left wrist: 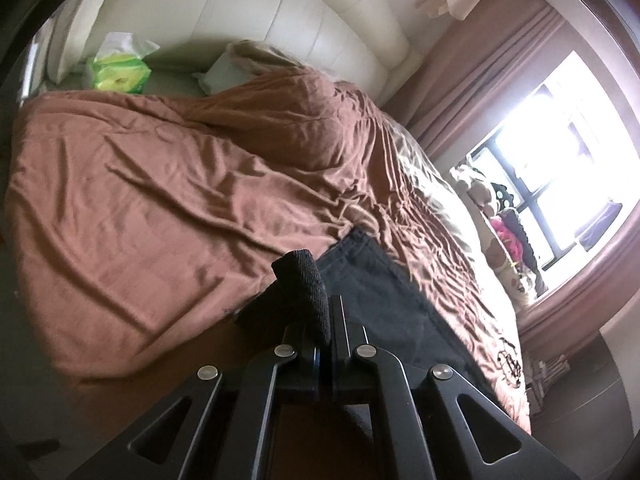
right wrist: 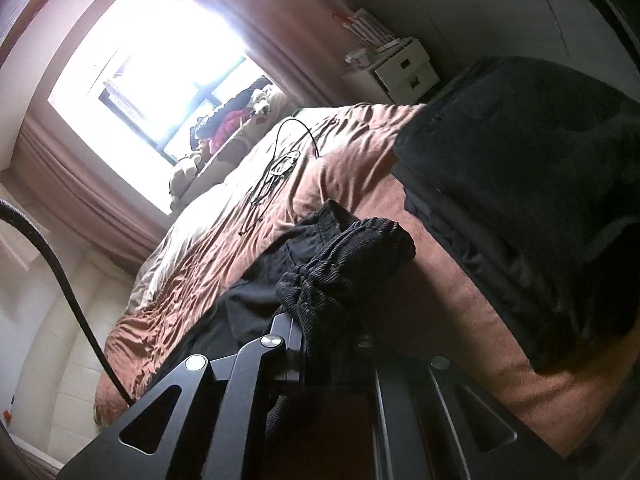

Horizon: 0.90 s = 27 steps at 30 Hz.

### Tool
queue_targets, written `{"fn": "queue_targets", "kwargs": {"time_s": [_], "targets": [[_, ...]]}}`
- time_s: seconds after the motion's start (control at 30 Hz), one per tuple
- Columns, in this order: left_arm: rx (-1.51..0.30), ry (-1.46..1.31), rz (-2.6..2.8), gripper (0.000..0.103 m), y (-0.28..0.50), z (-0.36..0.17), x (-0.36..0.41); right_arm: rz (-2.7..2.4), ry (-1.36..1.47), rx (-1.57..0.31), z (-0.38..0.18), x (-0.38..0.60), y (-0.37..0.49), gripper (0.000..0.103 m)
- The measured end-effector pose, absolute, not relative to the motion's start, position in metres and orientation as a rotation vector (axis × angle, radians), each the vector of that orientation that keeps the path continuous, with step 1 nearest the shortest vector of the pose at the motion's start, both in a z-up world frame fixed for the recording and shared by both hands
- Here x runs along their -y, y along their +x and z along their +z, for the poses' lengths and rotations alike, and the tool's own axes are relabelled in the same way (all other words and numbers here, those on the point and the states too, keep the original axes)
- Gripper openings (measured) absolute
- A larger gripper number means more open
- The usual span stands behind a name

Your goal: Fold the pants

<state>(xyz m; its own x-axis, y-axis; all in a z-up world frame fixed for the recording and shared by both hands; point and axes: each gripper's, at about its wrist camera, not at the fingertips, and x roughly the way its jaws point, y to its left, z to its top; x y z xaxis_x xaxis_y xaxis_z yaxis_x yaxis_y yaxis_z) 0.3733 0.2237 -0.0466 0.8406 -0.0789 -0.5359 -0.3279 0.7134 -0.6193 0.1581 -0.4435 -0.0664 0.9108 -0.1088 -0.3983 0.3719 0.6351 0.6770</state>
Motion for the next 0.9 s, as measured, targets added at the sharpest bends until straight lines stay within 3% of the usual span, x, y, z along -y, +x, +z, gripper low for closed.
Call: {"fn": "queue_targets", "kwargs": {"time_s": [0.53,0.9], "targets": [[-0.536,-0.739,0.130,0.003,0.466,-0.002,-0.213,-0.307,0.789,-0.345,-0.027,0.450,0.229,0.004],[-0.596,-0.708,0.167,0.003,0.557,-0.012,-0.194,-0.345,0.785,-0.391,-0.021,0.464,0.305,0.004]]}}
